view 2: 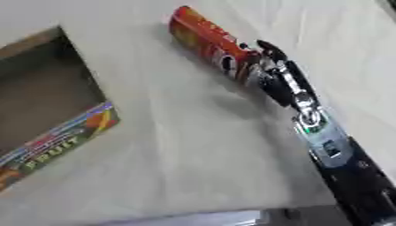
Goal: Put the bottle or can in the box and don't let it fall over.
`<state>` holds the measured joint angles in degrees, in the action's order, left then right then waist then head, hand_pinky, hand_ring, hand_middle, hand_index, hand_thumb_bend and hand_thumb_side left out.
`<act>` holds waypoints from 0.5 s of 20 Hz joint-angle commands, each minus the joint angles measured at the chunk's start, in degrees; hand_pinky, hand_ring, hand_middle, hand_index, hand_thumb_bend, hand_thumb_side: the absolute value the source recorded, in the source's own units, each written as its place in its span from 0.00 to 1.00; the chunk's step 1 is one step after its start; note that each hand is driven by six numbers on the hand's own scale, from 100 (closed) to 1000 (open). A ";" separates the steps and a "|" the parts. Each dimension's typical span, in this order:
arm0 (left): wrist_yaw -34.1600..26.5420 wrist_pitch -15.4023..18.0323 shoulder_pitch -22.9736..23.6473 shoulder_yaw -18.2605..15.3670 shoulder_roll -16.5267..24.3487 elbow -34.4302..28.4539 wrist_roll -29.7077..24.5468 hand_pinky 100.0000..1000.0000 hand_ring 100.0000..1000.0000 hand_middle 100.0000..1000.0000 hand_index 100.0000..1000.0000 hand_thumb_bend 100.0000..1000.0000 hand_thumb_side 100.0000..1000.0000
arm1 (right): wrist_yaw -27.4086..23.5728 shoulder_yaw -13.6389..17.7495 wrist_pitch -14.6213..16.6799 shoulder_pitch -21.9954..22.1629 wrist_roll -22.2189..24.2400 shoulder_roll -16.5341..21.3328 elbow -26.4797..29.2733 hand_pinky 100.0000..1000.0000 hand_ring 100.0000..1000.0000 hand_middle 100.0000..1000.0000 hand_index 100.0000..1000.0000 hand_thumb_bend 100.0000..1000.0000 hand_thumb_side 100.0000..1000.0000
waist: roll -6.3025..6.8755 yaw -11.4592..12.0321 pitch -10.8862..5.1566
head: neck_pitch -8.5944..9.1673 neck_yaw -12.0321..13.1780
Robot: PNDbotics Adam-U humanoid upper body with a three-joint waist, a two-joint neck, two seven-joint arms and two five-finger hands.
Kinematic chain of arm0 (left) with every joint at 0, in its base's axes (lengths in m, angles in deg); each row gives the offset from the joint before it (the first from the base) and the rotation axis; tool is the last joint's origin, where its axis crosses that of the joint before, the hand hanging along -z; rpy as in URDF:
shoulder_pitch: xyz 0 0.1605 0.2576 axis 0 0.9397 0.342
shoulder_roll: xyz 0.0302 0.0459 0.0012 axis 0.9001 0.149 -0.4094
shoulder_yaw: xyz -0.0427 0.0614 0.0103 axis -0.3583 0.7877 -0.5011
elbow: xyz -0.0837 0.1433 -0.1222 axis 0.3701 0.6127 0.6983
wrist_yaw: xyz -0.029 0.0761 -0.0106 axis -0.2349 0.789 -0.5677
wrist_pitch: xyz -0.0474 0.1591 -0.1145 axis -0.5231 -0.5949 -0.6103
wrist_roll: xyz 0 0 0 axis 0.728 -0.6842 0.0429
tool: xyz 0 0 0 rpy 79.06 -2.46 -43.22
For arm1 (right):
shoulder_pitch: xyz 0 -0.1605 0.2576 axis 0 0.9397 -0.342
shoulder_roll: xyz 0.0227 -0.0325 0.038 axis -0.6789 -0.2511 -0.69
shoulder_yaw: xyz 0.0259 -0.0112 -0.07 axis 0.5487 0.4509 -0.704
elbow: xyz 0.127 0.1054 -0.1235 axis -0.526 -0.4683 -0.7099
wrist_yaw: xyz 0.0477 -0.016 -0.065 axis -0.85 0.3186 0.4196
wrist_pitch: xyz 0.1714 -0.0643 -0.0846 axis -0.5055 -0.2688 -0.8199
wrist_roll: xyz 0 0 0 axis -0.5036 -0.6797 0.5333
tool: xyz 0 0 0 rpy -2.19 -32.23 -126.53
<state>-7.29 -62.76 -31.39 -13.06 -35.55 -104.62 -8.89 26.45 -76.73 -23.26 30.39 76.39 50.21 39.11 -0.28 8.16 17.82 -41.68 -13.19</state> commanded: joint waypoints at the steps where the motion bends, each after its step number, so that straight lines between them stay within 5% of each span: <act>1: -0.18 0.03 -0.44 0.00 0.93 -0.82 -0.23 0.35 0.78 0.88 0.66 0.20 0.59 | -0.44 -0.06 -0.04 -0.90 0.59 1.03 0.04 0.64 1.00 1.00 1.00 0.00 0.92 | 0.60 0.14 0.00 | 0.64 -0.04; 10: -0.23 0.11 -0.43 0.02 0.92 -0.81 -0.43 0.36 0.78 0.88 0.66 0.19 0.59 | 0.15 -0.47 -0.34 -1.25 2.51 0.71 -0.28 0.50 1.00 1.00 1.00 0.00 0.84 | 0.49 0.26 0.07 | 0.58 -0.11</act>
<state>-7.42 -62.75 -31.39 -12.78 -35.55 -104.62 -9.12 26.48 -76.88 -23.50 29.37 78.36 50.14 38.75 -0.28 8.29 17.86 -41.67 -13.22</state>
